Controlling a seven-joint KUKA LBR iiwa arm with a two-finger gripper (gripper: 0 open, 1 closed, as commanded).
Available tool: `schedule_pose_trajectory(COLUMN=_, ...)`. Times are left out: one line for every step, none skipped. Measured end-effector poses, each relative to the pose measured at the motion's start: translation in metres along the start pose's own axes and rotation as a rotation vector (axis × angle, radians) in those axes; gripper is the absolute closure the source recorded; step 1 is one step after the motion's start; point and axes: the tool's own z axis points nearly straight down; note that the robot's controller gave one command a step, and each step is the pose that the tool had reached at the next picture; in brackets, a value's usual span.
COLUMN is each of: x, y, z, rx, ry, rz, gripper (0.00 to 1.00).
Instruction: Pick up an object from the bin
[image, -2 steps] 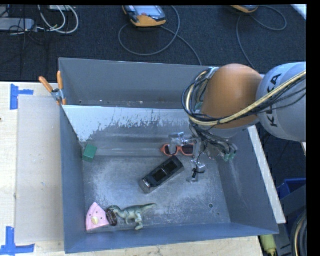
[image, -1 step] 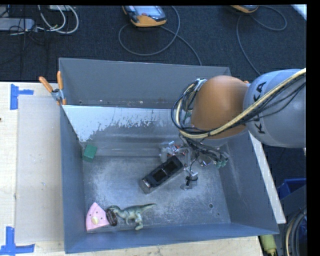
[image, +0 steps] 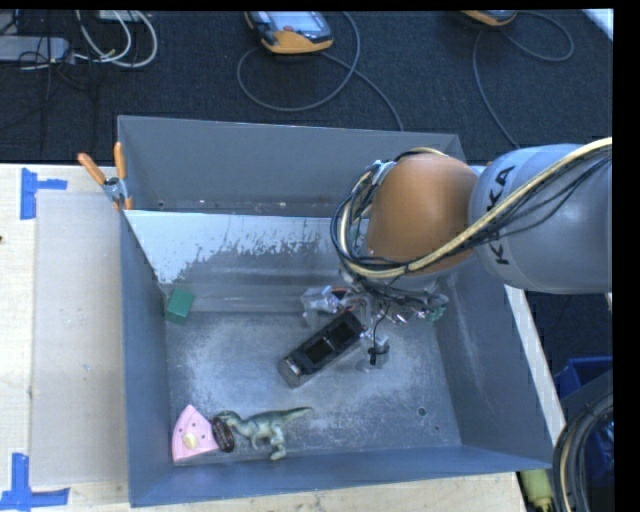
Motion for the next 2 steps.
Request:
schedule_pose_trajectory(x=-0.0207, y=0.0001, z=0.0483, rx=-0.001, ry=0.009, rz=-0.121, gripper=1.0)
schedule_pose_trajectory(x=-0.0206, y=0.0, z=0.0483, rx=-0.002, ry=0.009, rz=-0.119, gripper=1.0)
